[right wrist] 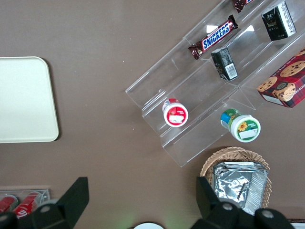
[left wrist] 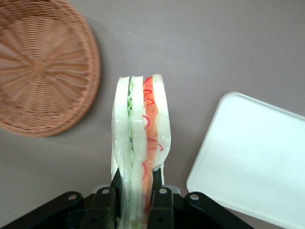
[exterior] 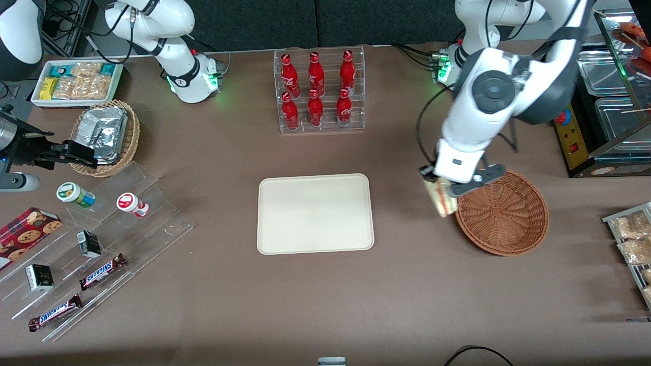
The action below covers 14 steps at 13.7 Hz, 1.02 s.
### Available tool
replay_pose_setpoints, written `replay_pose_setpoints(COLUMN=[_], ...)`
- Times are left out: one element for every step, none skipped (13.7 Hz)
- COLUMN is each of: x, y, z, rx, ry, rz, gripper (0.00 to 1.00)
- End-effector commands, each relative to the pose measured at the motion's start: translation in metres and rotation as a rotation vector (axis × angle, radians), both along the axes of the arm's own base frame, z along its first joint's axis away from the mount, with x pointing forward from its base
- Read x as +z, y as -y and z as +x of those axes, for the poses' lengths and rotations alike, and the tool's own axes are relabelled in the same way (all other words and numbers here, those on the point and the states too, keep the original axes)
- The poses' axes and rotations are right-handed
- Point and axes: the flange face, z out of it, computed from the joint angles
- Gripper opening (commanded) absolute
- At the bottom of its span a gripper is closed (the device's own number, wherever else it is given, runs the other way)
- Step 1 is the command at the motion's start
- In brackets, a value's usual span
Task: Place sandwich from basket to tray
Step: 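Carry the sandwich over the cream tray and lower it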
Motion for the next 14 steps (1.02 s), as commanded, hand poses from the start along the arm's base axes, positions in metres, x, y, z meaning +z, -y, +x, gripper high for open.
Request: replay_pose_setpoints(x=[-0.009, -0.016, -0.024, -0.037, -0.046, -0.054, -0.064, -0.069, -0.078, -0.086, -0.094, -0.101, -0.109, -0.115], y=[0.059, 0.076, 0.087, 0.098, 0.117, 0.126, 0.133, 0.154, 0.168, 0.18, 0.194, 0.203, 0.209, 0.219], z=[0.007, 0.007, 0.009, 0.008, 0.004, 0.004, 0.007, 0.001, -0.004, -0.004, -0.005, -0.007, -0.009, -0.012], rx=[-0.092, -0.105, -0.111, -0.125, -0.161, -0.182, -0.185, -0.197, -0.194, -0.192, -0.195, -0.203, -0.214, -0.207], ry=[0.001, -0.005, -0.01, -0.028, -0.028, -0.018, -0.016, -0.008, -0.013, -0.015, -0.012, -0.004, 0.015, 0.033], rz=[0.007, 0.003, -0.005, -0.006, -0.003, 0.009, 0.003, -0.008, -0.009, -0.016, -0.028, -0.029, -0.028, -0.046], gripper=[0.25, 0.25, 0.25, 0.25, 0.25, 0.25, 0.25, 0.25, 0.25, 0.25, 0.25, 0.25, 0.25, 0.25])
